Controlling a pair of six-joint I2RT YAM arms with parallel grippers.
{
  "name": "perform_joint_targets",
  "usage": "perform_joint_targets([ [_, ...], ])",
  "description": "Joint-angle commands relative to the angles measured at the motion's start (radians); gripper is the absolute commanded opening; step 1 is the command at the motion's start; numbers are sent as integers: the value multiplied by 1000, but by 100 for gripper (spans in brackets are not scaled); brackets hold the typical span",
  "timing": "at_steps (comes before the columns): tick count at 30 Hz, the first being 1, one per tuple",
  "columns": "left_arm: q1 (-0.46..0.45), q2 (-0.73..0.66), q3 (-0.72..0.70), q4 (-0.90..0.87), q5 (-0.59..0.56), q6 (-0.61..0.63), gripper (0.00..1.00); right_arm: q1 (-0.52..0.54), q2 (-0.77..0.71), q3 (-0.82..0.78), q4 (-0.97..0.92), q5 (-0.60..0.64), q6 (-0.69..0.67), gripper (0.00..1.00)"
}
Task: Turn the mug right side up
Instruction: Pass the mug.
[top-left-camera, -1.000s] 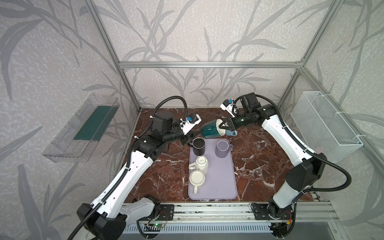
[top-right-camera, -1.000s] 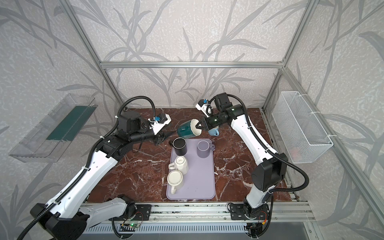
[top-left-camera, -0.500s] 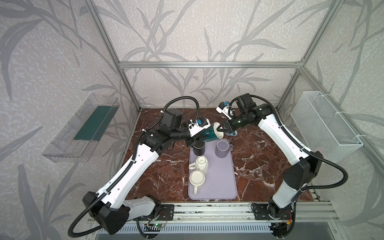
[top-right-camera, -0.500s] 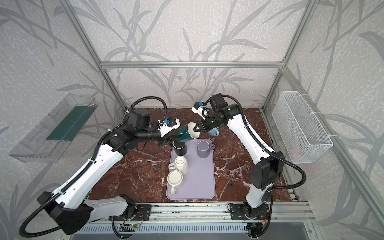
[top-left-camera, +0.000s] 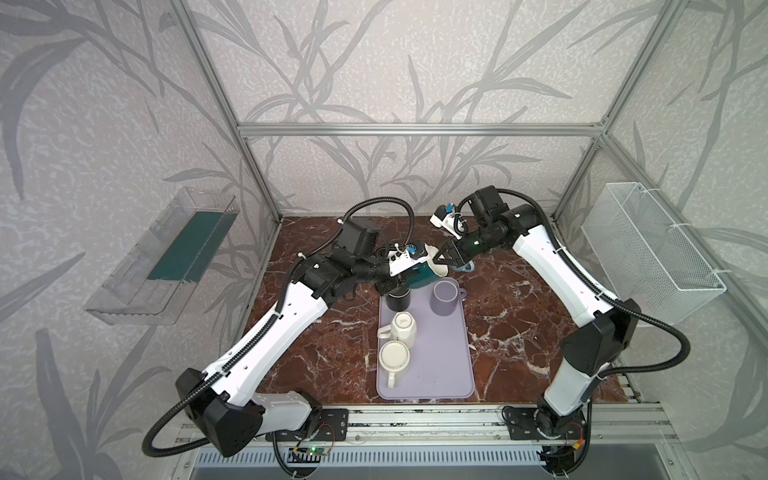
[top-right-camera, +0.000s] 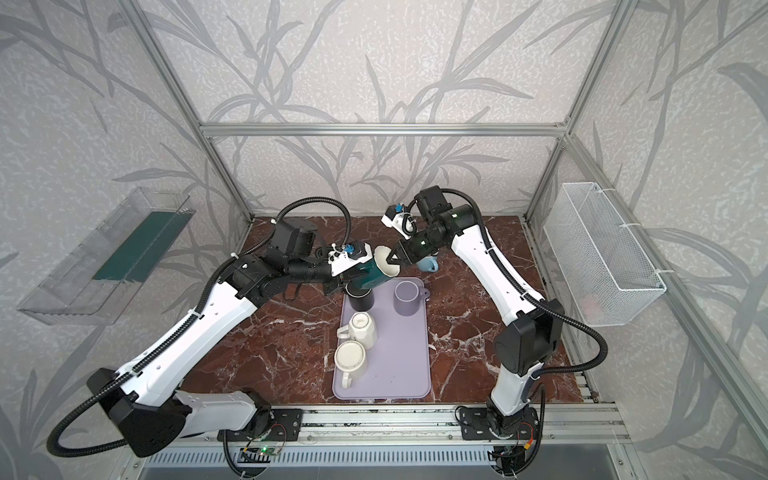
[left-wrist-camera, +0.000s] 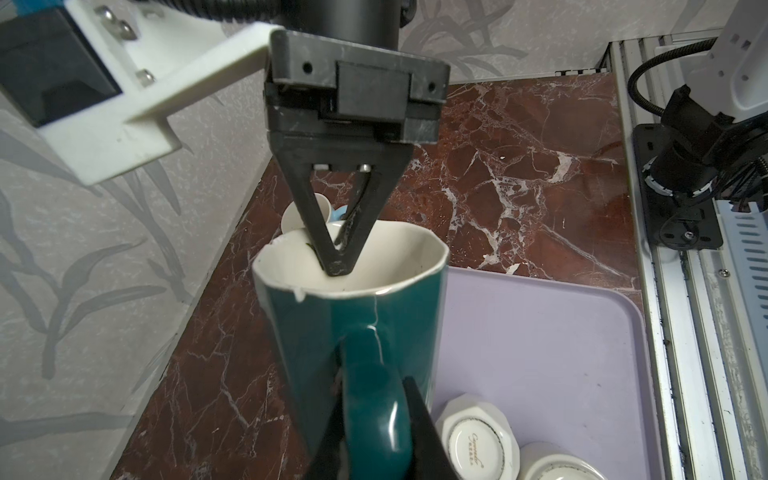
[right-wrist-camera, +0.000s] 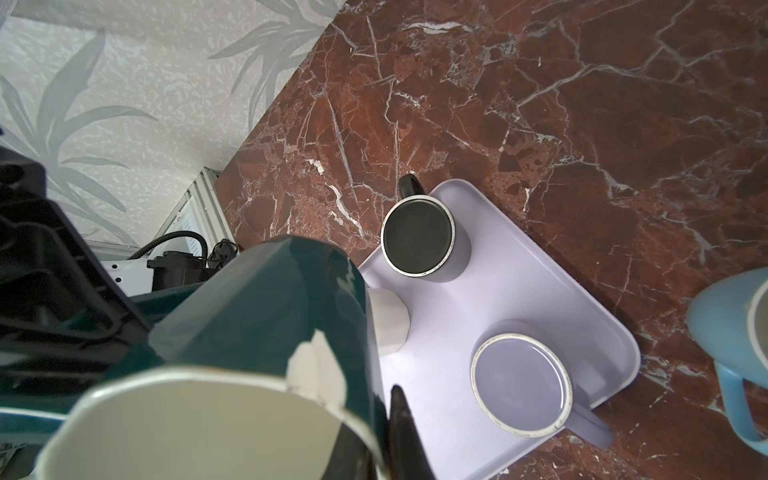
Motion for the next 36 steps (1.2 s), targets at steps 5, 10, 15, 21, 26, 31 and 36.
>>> perform_joint_targets([
  [5,-5,-17,-42,98,-103,-20,0,10,1,43,19,-54,-4,0],
  [10,-8,-30,-106,245,-192,-83,0,6,6,26,59,-66,21,13],
  [15,-10,-43,-166,358,-222,-120,0,-19,8,22,105,-97,61,24],
  [21,-8,-43,-209,456,-284,-136,0,-55,-11,11,156,-126,106,28],
  [26,-8,-31,-251,579,-400,-160,0,-93,-45,-26,195,-123,140,28],
  [31,-4,-21,-313,728,-492,-196,0,-134,-109,-83,248,-126,168,29],
  [36,3,1,-345,826,-538,-226,0,-148,-139,-121,252,-124,165,29],
])
